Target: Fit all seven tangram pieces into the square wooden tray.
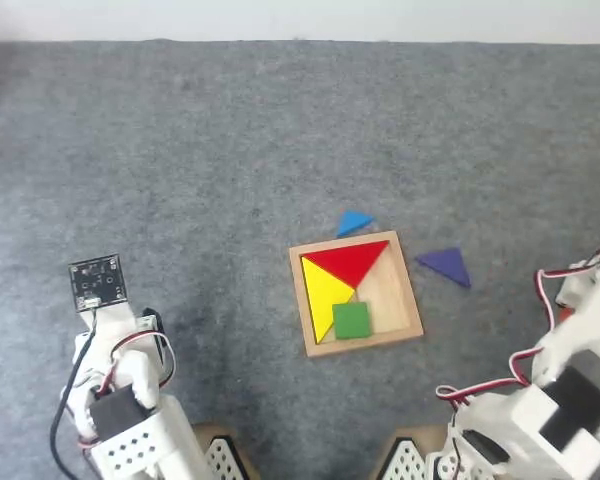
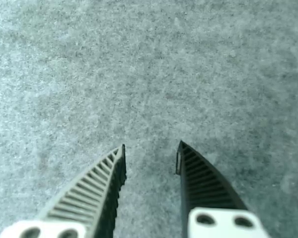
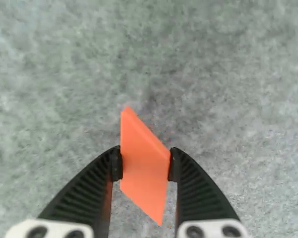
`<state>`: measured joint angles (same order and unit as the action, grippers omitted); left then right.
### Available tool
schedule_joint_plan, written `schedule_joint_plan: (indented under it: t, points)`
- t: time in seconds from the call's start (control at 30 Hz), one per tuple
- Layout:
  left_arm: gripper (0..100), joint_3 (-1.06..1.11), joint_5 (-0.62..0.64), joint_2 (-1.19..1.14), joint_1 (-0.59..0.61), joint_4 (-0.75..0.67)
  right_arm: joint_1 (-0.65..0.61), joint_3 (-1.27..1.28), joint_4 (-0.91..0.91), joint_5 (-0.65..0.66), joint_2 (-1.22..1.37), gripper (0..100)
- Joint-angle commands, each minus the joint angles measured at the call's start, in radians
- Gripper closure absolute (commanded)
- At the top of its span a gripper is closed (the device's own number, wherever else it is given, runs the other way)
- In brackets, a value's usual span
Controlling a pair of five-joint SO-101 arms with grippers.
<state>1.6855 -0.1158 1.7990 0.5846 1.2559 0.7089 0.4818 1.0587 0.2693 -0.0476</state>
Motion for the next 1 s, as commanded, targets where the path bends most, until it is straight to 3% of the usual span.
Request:
schedule_joint_plan:
  t: [0.0,0.17,0.3,0.53,0.97]
  points:
    - [83,-0.004,0.008,0.018,0.006,0.005,0.054,-0.012,-0.022,-0.026,-0.012,95.9]
    - [83,-0.004,0.008,0.018,0.006,0.005,0.171,0.029,-0.093,-0.084,0.022,95.7]
    - [83,-0.004,0.008,0.018,0.006,0.005,0.183,0.032,-0.096,-0.089,0.116,95.0]
    - [83,-0.004,0.008,0.018,0.006,0.005,0.265,0.031,-0.131,-0.193,0.12,75.7]
    - [83,-0.004,0.008,0.018,0.006,0.005,0.312,0.086,-0.186,-0.242,0.005,75.3]
